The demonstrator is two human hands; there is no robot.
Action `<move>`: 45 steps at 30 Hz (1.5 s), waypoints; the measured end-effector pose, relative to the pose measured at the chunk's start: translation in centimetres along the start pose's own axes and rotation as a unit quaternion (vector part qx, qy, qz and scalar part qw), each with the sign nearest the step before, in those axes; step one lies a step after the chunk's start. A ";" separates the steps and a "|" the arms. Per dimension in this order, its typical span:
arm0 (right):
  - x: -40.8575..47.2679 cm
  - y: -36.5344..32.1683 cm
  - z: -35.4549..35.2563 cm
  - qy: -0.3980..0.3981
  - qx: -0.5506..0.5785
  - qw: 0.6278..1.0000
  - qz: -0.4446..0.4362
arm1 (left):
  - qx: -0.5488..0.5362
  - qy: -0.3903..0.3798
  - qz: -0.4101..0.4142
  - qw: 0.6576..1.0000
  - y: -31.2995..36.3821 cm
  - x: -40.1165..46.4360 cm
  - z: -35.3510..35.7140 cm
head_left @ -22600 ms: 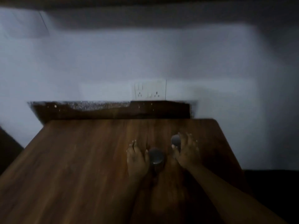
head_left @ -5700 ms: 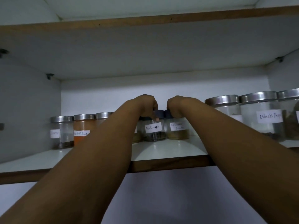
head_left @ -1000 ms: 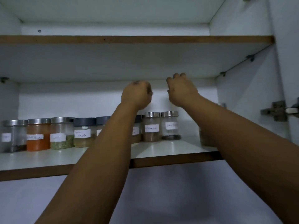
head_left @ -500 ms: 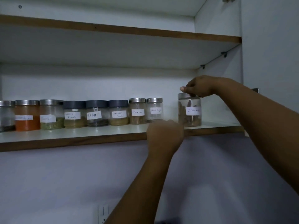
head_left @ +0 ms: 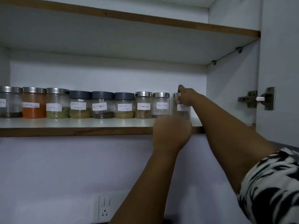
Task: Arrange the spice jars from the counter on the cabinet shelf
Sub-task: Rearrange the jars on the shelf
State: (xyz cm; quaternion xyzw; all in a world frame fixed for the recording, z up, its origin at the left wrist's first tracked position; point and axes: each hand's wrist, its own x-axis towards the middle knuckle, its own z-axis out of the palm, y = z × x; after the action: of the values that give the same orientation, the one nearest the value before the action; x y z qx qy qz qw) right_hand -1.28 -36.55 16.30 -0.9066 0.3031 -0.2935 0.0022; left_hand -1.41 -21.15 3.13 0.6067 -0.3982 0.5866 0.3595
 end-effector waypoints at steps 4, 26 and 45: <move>1.5 1.2 -0.1 -0.042 -0.030 0.999 -0.009 | -0.015 0.021 -0.004 1.000 0.1 -0.1 0.6; 2.8 2.9 1.5 0.021 0.008 1.000 -0.021 | 0.011 0.033 0.006 0.999 -0.1 -0.3 0.8; -14.9 1.6 1.0 0.006 0.018 0.999 0.050 | -0.042 -0.050 0.011 0.998 -0.2 -0.4 -0.6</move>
State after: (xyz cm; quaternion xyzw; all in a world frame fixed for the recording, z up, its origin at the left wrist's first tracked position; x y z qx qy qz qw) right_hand -11.22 -29.76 7.27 -0.8884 0.3428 -0.3038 0.0319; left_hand -1.48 -20.49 2.77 0.6157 -0.4464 0.5419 0.3577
